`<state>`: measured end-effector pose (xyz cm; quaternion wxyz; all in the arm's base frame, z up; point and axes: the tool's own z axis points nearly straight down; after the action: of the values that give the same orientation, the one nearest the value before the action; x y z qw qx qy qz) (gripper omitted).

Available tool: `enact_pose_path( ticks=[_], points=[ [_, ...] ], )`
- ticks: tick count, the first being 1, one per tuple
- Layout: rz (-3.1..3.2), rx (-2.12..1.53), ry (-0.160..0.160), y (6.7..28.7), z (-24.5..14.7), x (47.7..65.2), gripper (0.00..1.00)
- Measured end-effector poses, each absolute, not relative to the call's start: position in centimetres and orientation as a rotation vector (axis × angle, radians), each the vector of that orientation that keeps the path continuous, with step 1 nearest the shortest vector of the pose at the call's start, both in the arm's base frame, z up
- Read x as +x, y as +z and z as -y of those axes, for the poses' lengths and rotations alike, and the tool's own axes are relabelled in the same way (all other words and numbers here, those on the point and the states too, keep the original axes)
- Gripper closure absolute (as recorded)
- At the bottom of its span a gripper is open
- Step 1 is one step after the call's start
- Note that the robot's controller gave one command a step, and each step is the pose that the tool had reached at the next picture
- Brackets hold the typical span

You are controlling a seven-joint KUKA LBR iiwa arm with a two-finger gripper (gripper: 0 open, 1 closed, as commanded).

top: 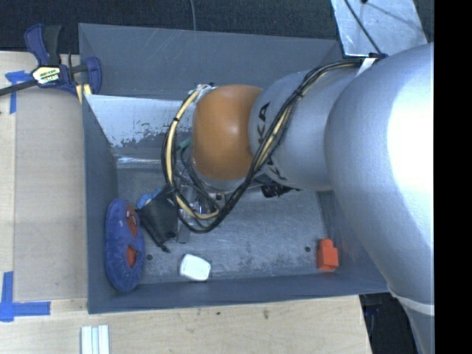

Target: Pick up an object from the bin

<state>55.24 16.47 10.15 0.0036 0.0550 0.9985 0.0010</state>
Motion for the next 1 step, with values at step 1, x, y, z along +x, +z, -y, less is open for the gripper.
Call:
enact_pose_path(
  ticks=[1],
  points=[
    [-3.139,0.115,-0.001,10.03,-15.87,54.45,0.00]
  ],
)
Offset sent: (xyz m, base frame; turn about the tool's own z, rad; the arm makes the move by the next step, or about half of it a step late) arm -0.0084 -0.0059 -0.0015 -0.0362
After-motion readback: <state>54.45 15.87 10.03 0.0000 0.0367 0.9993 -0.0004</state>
